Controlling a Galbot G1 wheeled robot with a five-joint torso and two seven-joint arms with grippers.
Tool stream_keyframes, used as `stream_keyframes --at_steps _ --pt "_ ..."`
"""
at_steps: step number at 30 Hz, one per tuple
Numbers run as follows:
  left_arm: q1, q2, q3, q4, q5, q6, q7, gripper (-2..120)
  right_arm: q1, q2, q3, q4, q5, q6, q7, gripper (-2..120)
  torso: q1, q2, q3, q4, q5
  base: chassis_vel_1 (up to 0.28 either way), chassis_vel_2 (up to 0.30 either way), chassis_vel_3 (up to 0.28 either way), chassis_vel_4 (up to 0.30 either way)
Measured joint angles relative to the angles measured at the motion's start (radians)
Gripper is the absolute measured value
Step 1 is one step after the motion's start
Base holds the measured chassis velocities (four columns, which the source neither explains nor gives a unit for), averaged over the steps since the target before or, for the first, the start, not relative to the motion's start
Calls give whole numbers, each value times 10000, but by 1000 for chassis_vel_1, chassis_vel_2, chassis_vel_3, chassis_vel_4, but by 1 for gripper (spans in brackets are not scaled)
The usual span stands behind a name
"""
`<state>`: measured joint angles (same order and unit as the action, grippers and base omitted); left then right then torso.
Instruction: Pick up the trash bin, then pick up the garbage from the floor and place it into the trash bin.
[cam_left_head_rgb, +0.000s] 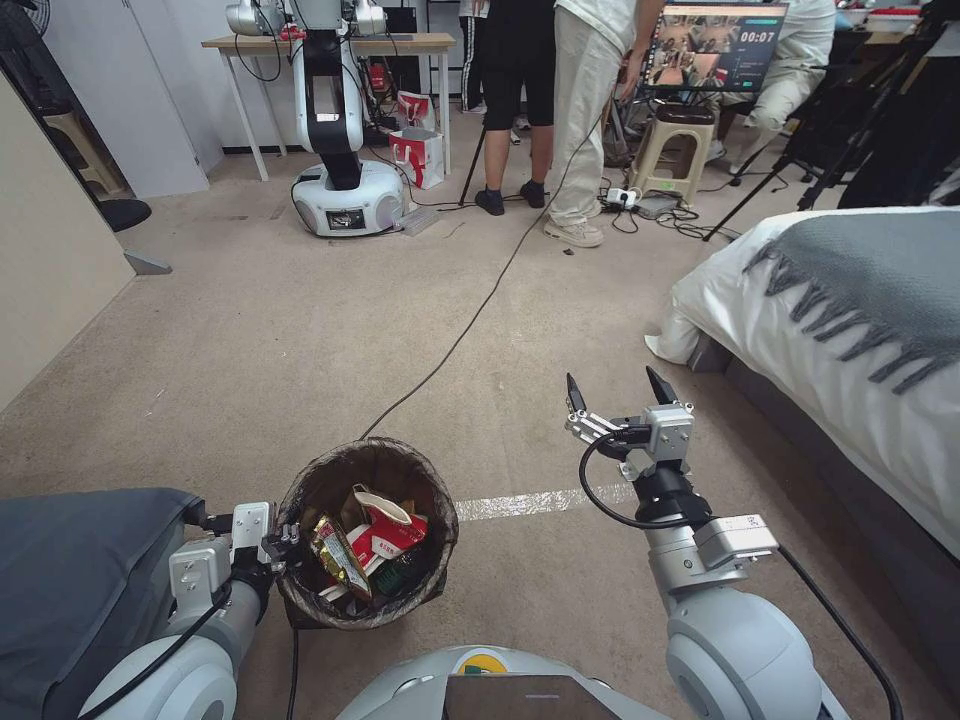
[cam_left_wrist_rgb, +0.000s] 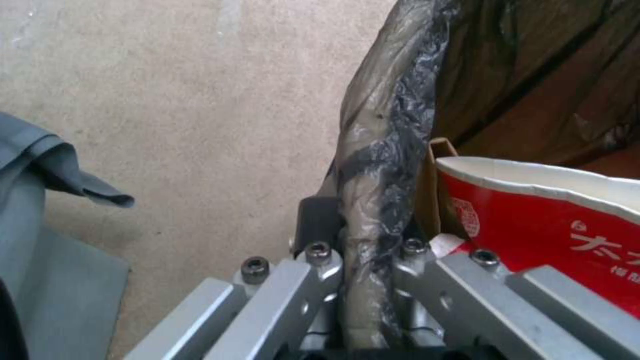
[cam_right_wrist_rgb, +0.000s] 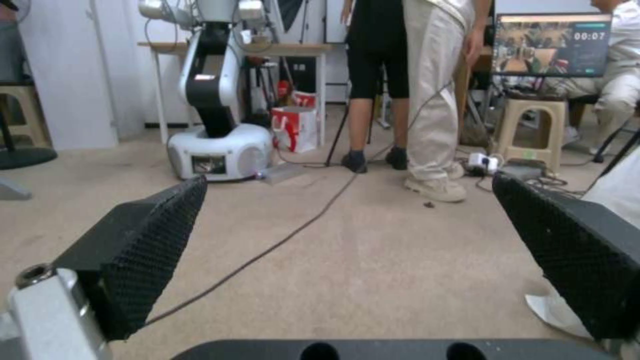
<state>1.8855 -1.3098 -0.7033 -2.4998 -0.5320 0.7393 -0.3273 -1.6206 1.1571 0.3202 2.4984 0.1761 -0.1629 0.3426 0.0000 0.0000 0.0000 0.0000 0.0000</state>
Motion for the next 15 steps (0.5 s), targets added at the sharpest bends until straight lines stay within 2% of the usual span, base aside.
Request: stream_keyframes --at_steps 15 --pt "-150 39 144 -1 -291 -11 -99 0 354 -124 -465 -317 185 -60 105 100 0 0 0 0 0 0 0 0 0"
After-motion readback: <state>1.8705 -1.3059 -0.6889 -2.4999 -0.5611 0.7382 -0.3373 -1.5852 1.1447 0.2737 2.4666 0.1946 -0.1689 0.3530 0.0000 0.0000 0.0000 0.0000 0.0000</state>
